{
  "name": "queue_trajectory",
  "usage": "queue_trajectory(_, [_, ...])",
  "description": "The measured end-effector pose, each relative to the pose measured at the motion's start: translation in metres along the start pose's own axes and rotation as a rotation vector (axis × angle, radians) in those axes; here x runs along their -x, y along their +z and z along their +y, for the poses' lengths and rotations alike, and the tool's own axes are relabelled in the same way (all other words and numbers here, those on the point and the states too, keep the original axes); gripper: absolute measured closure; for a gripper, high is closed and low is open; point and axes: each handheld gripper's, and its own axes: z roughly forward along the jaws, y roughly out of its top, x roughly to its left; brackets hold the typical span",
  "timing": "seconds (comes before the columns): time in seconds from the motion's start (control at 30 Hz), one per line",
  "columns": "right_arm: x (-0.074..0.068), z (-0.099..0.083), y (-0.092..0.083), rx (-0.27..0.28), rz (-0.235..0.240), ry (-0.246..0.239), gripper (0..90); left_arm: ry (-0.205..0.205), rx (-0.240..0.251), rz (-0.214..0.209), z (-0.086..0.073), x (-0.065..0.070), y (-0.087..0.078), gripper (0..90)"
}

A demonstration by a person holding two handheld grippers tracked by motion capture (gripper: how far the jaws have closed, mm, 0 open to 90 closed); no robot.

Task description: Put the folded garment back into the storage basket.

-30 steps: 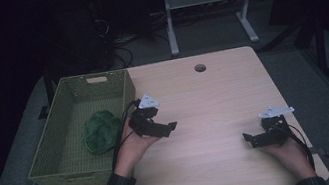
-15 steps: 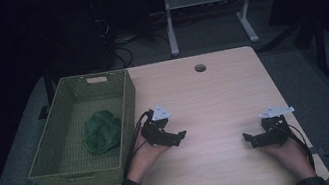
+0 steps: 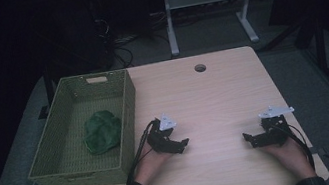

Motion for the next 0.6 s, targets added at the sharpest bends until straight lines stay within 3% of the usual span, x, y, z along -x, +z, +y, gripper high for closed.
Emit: queue_trajectory(0.6, [0.0000, -0.0001, 0.0001, 0.001, 0.000, 0.000, 2.9, 0.012, -0.002, -0.016, -0.0018, 0.0010, 0.0041, 13.2])
